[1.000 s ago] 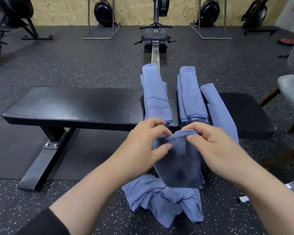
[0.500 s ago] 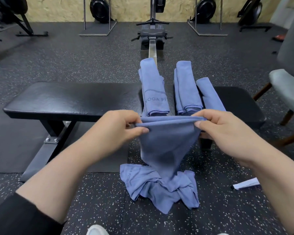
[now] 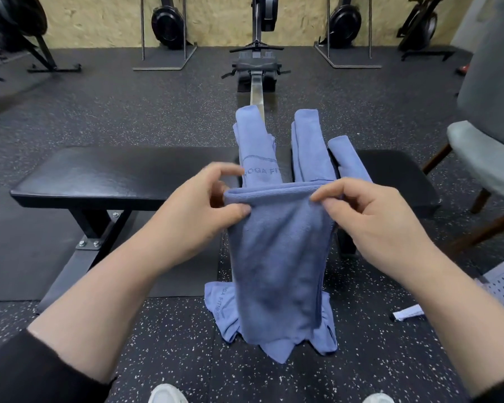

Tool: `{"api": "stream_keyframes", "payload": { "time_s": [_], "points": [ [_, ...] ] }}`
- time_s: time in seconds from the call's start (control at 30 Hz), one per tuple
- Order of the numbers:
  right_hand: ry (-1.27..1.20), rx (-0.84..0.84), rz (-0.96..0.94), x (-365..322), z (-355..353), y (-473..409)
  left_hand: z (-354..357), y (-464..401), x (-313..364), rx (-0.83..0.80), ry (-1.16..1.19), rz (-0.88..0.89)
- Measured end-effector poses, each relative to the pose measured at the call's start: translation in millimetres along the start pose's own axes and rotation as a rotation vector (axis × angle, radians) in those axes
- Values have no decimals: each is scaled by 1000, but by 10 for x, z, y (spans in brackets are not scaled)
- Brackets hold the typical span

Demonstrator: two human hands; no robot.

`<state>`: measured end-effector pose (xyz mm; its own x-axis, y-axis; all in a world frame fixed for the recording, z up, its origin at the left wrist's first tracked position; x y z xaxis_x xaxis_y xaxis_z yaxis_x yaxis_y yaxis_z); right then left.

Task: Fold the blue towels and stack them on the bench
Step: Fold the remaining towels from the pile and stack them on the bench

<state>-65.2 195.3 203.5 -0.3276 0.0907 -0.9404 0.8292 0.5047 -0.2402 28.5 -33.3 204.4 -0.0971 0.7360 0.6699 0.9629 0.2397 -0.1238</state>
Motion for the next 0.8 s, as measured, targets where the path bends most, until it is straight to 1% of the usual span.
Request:
{"api": "stream_keyframes", "payload": {
  "time_s": [0.1, 0.2, 0.3, 0.43, 0.47, 0.53, 0.73, 0.8],
  "points": [
    [-109, 8, 61, 71, 98, 10, 83, 24, -9, -15, -84, -103],
    [-194, 148, 133, 219, 157, -11, 183, 18, -10, 37, -69, -235],
    [-162, 241, 152, 312, 249, -29, 340, -14, 74, 106, -24, -242],
    [-210, 309, 124, 333, 397, -46, 452, 0, 237, 279, -67, -187],
    [-215, 310, 119, 323, 431, -49, 467, -1, 274, 315, -60, -168],
    [-254, 296, 118, 287, 499, -46, 520, -21, 317, 335, -10, -151],
    [-378, 181, 128, 244, 581, -58, 578, -87, 333, 295, -1, -103],
    [-355, 147, 107, 264, 566, -68, 578, -97, 324, 251, 0, -50]
  ]
}}
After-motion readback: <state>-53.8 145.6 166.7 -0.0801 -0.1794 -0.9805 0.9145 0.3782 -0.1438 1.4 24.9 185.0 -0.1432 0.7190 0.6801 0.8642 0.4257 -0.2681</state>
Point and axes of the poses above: each hand's wrist, its own y-axis away from the middle knuckle, its own z-axis out of the palm, x = y × z, the point moved 4 cm from there along -y, towards the middle knuckle, and after that the axes turned 15 degrees about -y, right-handed, at the moved point
